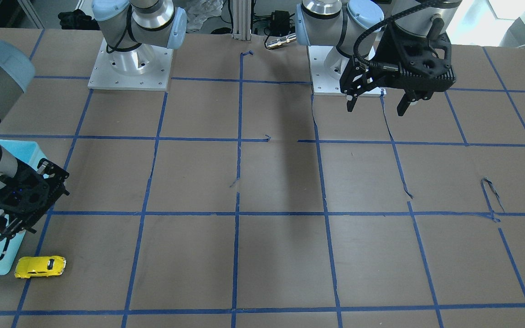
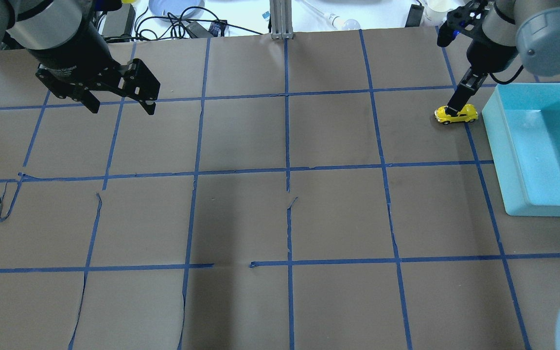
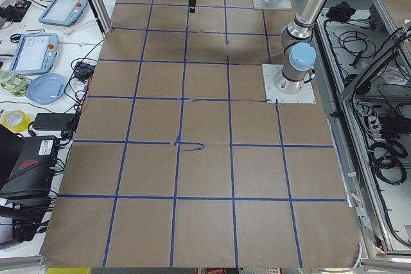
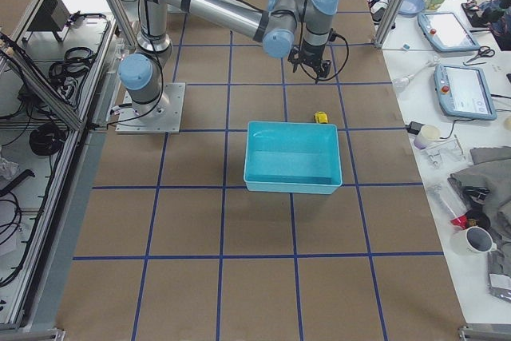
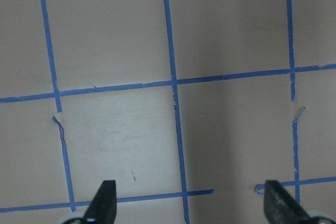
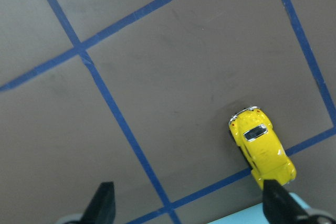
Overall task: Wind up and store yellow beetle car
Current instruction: 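Grasp the yellow car with the right gripper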
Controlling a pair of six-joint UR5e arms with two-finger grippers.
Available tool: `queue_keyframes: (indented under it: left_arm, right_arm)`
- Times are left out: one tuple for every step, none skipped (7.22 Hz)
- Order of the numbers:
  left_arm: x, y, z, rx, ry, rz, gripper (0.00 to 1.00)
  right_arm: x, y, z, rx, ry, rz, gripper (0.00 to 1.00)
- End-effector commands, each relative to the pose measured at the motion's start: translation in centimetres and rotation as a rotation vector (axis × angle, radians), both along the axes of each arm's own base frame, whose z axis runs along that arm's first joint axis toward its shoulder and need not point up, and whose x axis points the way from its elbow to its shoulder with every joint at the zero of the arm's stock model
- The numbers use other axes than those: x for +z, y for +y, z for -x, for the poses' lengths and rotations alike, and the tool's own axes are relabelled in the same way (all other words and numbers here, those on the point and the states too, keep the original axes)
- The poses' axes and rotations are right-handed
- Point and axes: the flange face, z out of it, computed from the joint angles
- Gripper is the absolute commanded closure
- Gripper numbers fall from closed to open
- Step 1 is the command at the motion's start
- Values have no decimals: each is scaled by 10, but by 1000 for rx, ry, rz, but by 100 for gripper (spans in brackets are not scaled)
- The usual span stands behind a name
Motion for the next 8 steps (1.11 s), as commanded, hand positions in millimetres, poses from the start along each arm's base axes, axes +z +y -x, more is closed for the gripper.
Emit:
queue_keyframes:
  left_arm:
    - [-4,0,0,30,2,-6,0]
    - [-8,-3,0,31,2,-14,0]
    - [-4,-3,0,32,2,-7,0]
    - [-5,-1,0,31,3,-10,0]
    - [-3,0,0,30,5,-5,0]
    - [-3,1,-1,29,3,-5,0]
    - [-3,1,-2,25,1,-5,0]
    - [-3,0,-3,22,1,-5,0]
  right_arm:
    - [-59,-33,13,273,59,35,0]
    - [-83,-43,17,318,66,45,0]
    - [-100,-48,27,371,72,30,0]
    - [-108,-51,46,414,70,28,0]
    - [-117,-52,53,422,64,18,0]
    - [-121,-53,53,426,62,15,6]
    - [-126,-54,54,445,65,18,16]
    - [-127,-55,55,472,72,28,29]
